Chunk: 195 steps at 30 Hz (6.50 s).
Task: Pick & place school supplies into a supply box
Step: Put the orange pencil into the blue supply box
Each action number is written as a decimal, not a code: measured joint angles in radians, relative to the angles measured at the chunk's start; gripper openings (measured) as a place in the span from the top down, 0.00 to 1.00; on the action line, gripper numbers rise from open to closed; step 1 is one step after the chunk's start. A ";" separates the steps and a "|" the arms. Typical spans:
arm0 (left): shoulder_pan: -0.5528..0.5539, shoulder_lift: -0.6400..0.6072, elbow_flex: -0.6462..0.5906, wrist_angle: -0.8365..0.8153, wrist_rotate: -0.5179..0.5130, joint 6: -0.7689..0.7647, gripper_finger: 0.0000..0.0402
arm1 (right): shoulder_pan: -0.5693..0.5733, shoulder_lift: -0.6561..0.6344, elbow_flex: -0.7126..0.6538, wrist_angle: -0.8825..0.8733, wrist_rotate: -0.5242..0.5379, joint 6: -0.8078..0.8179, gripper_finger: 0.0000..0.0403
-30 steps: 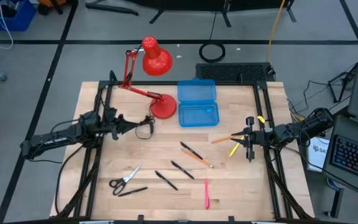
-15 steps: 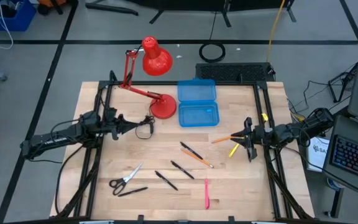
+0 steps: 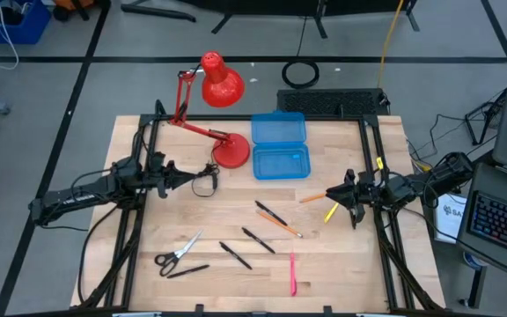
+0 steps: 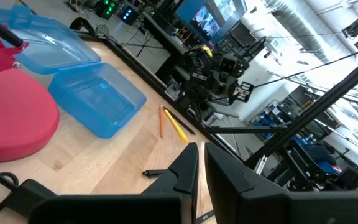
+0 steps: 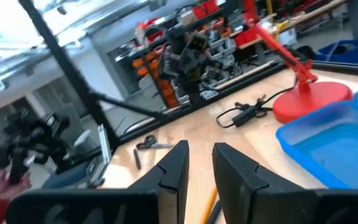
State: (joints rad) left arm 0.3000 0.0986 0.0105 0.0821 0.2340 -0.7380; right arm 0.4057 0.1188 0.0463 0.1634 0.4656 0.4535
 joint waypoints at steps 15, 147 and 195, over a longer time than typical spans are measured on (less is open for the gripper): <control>0.000 0.000 0.000 0.021 -0.053 0.010 0.92 | 0.015 0.359 0.020 0.461 0.029 -0.190 0.85; -0.001 0.028 0.000 -0.060 -0.150 0.289 0.92 | -0.556 1.340 0.635 -0.730 -0.549 -0.363 0.99; 0.000 0.028 0.000 -0.059 -0.150 0.289 0.92 | -0.557 1.273 0.636 -0.490 -0.541 -0.388 1.00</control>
State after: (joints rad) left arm 0.2996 0.1265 0.0109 0.0227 0.0837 -0.4488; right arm -0.1509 1.3918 0.6819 -0.3261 -0.0753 0.0653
